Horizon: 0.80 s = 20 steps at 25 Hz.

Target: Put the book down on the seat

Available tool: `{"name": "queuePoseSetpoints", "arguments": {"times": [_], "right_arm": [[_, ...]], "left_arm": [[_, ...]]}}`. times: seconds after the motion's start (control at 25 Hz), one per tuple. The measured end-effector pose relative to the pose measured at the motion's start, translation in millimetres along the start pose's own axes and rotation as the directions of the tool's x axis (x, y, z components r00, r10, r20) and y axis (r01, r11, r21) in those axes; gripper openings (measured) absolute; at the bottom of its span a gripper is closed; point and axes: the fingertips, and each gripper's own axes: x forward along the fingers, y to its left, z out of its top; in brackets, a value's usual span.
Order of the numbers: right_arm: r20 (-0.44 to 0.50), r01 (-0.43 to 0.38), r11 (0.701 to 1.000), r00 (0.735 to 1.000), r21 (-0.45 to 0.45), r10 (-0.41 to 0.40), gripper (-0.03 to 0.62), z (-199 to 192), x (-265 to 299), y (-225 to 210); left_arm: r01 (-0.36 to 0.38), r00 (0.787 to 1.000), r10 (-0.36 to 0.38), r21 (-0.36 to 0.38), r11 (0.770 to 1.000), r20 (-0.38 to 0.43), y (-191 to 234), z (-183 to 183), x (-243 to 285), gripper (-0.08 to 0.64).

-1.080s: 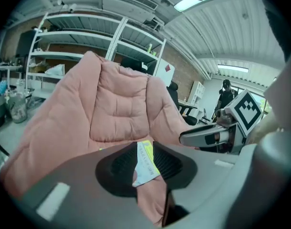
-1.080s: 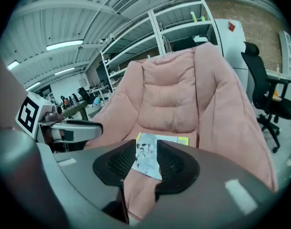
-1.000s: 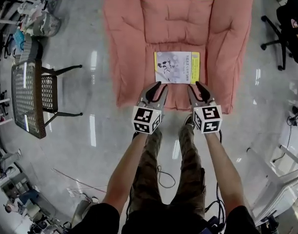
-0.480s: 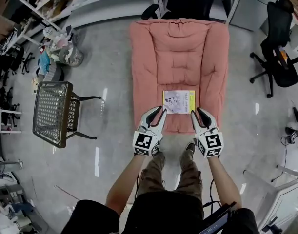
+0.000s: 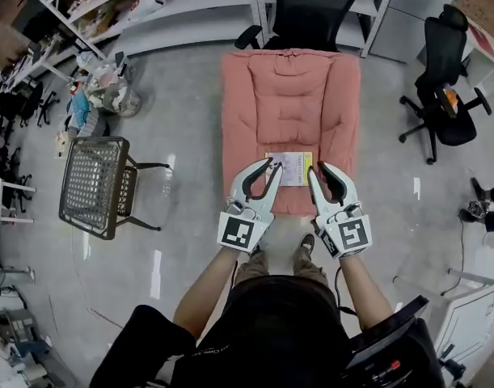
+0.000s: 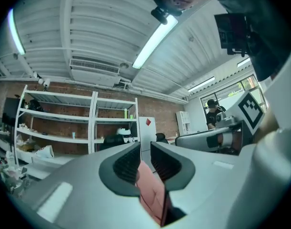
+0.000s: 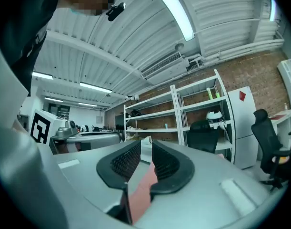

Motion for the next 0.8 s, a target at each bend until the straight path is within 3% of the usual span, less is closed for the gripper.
{"name": "queuePoseSetpoints", "arguments": {"times": [0.12, 0.24, 0.48, 0.64, 0.8], "right_arm": [[-0.014, -0.011, 1.0, 1.0, -0.025, 0.011, 0.014, 3.1, -5.0, 6.6], [0.021, -0.005, 1.0, 1.0, 0.015, 0.005, 0.012, 2.3, -7.5, 3.7], [-0.038, 0.014, 0.999, 0.999, 0.031, -0.013, 0.012, -16.9, -20.5, 6.3], [-0.051, 0.011, 0.999, 0.999, 0.036, -0.009, 0.012, -25.2, -18.0, 8.5], [-0.066, 0.003, 0.999, 0.998, 0.036, 0.0, 0.012, -30.7, -24.3, 13.3]], "left_arm": [[0.013, 1.0, -0.013, 0.041, 0.999, 0.013, -4.6, 17.6, -2.4, 0.064], [0.01, 0.999, -0.013, 0.063, 0.998, 0.034, -9.1, 18.6, -2.1, 0.052], [0.019, 1.0, -0.019, 0.038, 0.999, 0.008, -24.5, -8.6, -13.9, 0.003], [-0.017, 0.999, 0.015, 0.033, 0.999, 0.049, -13.6, -14.0, -18.7, 0.0], [-0.007, 1.0, 0.007, 0.036, 0.999, -0.003, -24.7, -23.8, -25.5, 0.0]]}}
